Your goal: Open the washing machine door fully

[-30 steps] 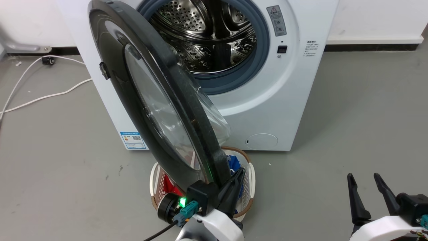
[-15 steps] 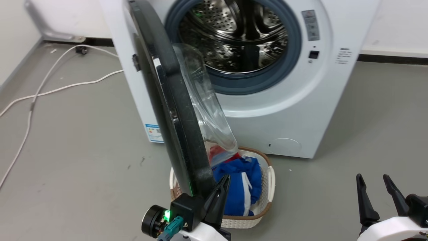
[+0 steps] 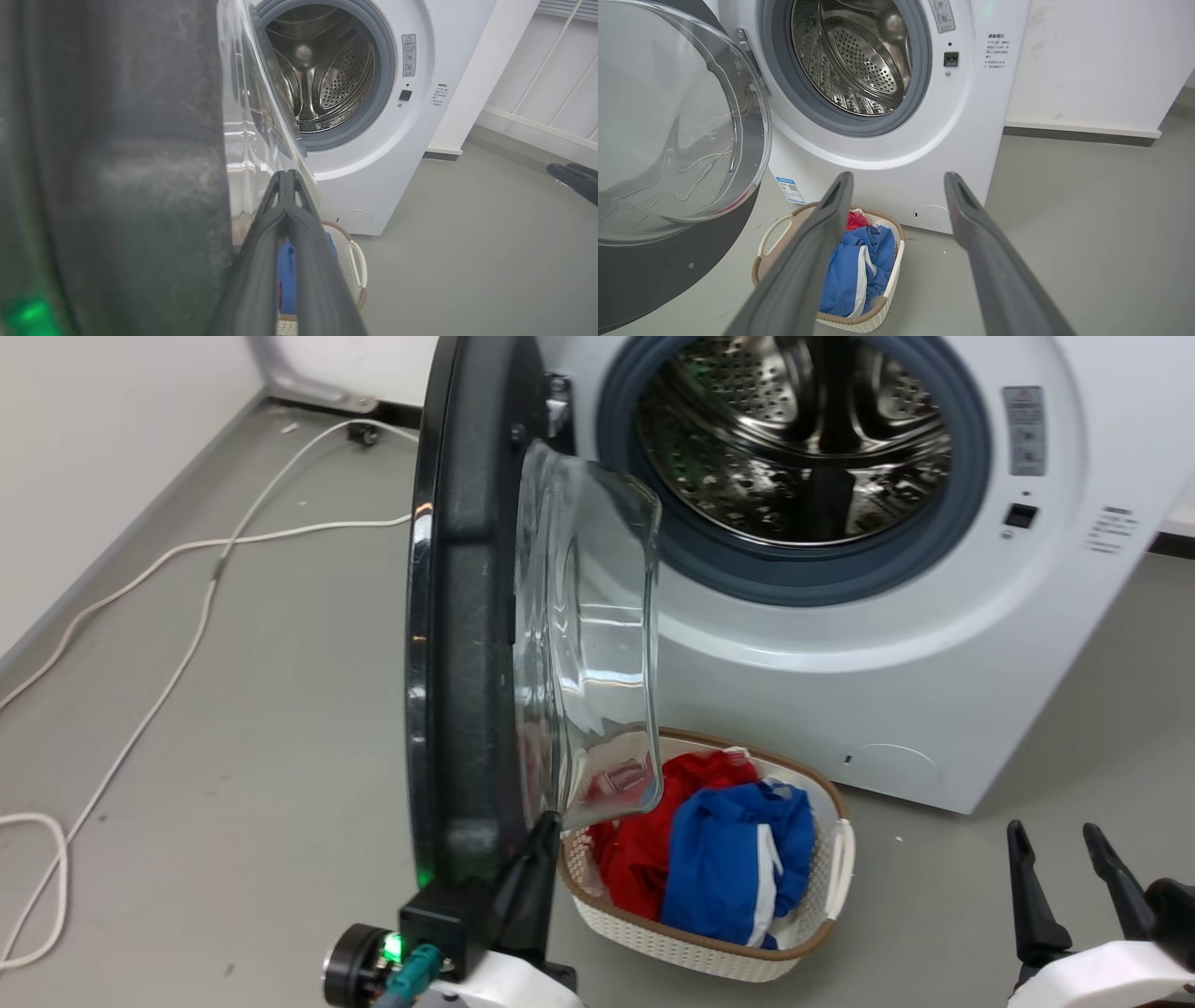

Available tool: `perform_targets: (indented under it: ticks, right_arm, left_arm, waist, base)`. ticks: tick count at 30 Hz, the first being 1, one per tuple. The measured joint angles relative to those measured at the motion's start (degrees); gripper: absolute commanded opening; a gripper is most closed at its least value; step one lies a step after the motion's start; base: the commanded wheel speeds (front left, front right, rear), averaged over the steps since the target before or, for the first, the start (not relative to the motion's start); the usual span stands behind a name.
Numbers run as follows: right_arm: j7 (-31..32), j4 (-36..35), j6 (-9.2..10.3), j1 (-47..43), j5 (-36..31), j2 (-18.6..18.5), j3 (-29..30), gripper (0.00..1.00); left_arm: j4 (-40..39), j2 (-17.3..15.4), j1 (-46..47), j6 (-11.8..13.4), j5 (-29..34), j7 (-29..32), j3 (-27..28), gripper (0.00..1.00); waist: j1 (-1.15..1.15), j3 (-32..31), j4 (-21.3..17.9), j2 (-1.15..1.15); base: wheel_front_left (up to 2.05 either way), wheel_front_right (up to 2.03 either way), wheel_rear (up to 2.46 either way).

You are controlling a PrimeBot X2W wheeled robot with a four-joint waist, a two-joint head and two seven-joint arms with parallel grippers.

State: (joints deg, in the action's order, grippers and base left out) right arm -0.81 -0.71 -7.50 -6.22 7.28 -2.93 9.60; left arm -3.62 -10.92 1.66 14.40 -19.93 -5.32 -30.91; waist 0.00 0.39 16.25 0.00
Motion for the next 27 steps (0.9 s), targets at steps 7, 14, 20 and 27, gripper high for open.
perform_targets:
  ticks: [7, 14, 20, 27]
  right_arm:
    - [0.15, -0.81, 0.0, 0.05, 0.04, 0.01, 0.55, 1.0]
    - [0.92, -2.75, 0.0, 0.52, -0.03, -0.57, 0.57, 1.0]
    - [1.91, -3.9, 0.0, 1.72, 0.02, -1.67, 0.65, 1.0]
    - [2.97, -4.6, 0.0, 3.88, -0.19, -2.58, 1.0, 1.0]
  left_arm:
    - [1.81, -3.07, 0.23, 0.18, -1.48, -1.43, 4.33, 0.0]
    - [4.02, -5.79, 2.36, 0.58, -5.27, -5.24, 12.52, 0.0]
    - [6.41, -8.14, 5.22, 0.21, -9.18, -7.66, 20.26, 0.0]
    - [11.51, -10.89, 8.73, -1.92, -13.43, -8.82, 27.49, 0.0]
  waist:
    - [0.0, 1.17, 3.39, 0.0]
    - [0.0, 4.13, 3.87, 0.0]
    - [0.0, 6.55, 2.9, 0.0]
    - [0.0, 9.32, 1.13, 0.0]
  base:
    - [0.0, 0.0, 0.0]
    - [0.0, 0.0, 0.0]
    - [0.0, 0.0, 0.0]
    - [0.0, 0.0, 0.0]
